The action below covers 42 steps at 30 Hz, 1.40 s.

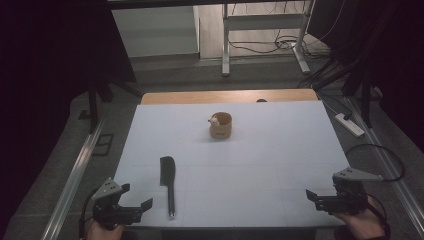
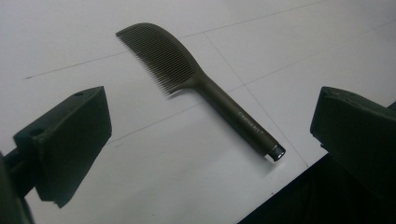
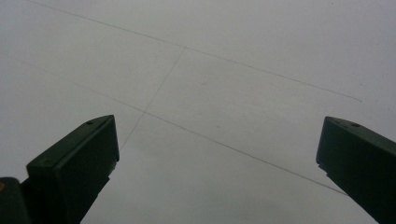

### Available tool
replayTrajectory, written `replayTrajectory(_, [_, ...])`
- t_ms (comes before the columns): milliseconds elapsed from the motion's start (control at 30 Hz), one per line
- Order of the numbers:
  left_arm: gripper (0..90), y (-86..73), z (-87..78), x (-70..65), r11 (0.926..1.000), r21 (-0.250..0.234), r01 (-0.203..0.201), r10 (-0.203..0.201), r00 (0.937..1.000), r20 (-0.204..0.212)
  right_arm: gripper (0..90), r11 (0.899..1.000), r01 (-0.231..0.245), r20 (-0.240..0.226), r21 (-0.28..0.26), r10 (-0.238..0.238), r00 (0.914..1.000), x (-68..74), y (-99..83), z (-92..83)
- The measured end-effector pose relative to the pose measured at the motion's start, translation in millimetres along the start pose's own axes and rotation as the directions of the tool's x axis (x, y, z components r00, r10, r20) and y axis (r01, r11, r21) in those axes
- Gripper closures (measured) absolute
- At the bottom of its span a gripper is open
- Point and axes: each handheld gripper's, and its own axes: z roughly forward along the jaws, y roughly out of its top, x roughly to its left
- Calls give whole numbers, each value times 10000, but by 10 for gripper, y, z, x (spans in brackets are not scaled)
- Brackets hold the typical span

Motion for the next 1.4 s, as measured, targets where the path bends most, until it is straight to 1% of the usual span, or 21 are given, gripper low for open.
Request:
replayTrajectory(200, [0,0,-2,8,10000,-28,67,-67,10000,41,0,10000,-25,-167,17,25,9999,-10,-1,-3])
replayTrajectory(300, [0,5,4,12,10000,19,55,-55,9999,103,0,10000,29,-187,9,-28,9998,-5,-3,-2])
replayTrajectory(533, [0,1,-1,34,9999,-48,161,-160,9994,321,0,10000,83,-236,-3,-83,9997,-3,-4,-3])
replayTrajectory(867, [0,10,13,23,10000,96,-6,1,9990,452,0,9998,193,-326,74,-191,9993,6,-1,5])
replayTrajectory(1000, [0,21,23,-5,9994,238,-260,252,9992,325,0,9997,217,-349,91,-214,9992,7,-1,7])
replayTrajectory(1167, [0,27,26,-2,9997,161,-180,174,9992,353,0,9997,236,-373,110,-231,9990,10,0,9])
replayTrajectory(1233, [0,38,32,-13,9995,205,-239,232,9992,337,0,9996,256,-385,115,-252,9989,12,1,8])
replayTrajectory(1300, [0,56,51,-39,9987,291,-414,405,9987,318,0,9996,272,-385,107,-268,9989,13,1,8])
replayTrajectory(1400, [0,83,72,-66,9978,371,-556,545,9981,294,0,9995,285,-395,114,-280,9988,12,1,10])
